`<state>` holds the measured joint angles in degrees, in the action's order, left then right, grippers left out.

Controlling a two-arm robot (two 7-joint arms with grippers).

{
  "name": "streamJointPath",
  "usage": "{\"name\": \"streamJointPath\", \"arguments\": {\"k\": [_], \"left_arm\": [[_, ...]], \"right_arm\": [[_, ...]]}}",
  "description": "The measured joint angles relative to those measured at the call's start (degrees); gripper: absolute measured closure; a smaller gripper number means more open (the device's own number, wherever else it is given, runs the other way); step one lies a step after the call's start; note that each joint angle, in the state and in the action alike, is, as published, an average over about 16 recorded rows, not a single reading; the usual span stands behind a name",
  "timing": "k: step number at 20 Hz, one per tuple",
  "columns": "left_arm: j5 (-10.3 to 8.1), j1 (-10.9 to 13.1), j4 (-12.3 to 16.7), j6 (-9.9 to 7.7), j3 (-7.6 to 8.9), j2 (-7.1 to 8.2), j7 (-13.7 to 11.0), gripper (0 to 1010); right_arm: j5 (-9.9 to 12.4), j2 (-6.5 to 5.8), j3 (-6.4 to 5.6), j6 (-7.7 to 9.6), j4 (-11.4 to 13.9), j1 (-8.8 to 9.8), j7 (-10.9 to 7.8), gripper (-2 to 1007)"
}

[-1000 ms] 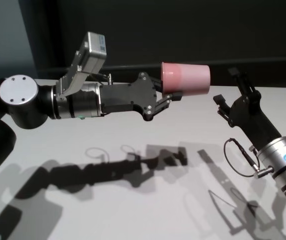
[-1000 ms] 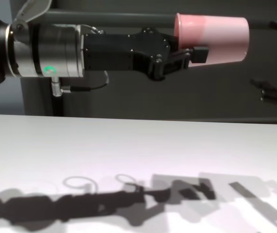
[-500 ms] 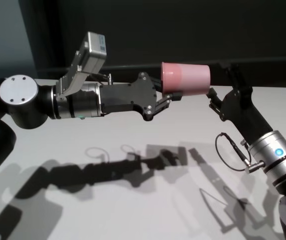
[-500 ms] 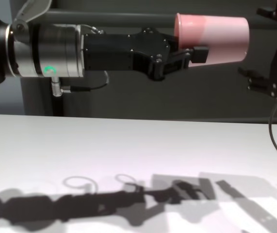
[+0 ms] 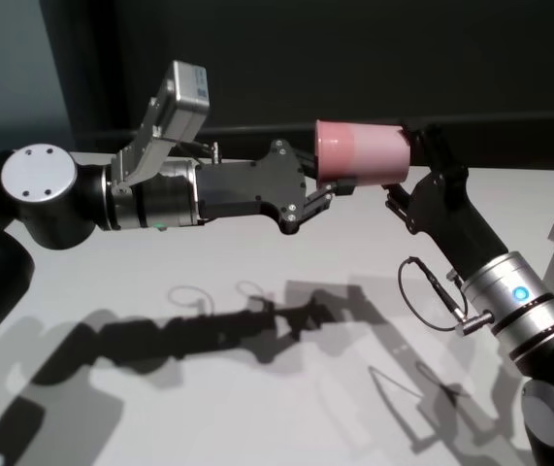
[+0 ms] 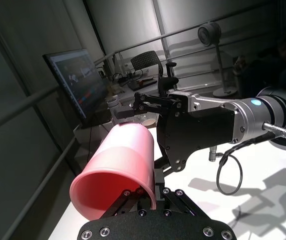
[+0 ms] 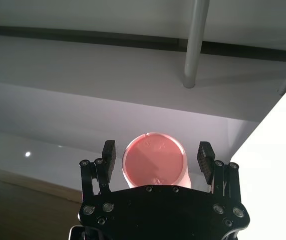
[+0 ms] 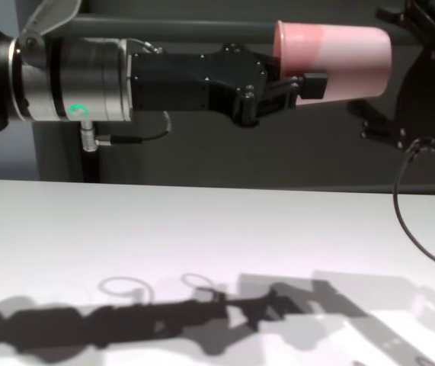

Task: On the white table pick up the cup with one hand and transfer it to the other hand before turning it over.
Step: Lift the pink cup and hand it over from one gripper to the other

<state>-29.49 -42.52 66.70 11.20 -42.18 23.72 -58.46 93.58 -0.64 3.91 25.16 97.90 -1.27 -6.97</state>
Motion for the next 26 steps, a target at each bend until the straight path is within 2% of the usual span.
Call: {"name": "streamJointPath", "arguments": {"k": [13, 26], "left_arm": [[0.00, 0.0, 0.0, 0.00, 0.00, 0.00, 0.0, 960], [0.00, 0.0, 0.0, 0.00, 0.00, 0.00, 0.0, 961]], "right_arm": [[0.2, -0.99, 2.58, -1.20, -0.4, -0.58, -0.39, 2], [0.6, -1.81, 3.22, -1.73, -0.2, -0.42, -0.29, 9]]}}
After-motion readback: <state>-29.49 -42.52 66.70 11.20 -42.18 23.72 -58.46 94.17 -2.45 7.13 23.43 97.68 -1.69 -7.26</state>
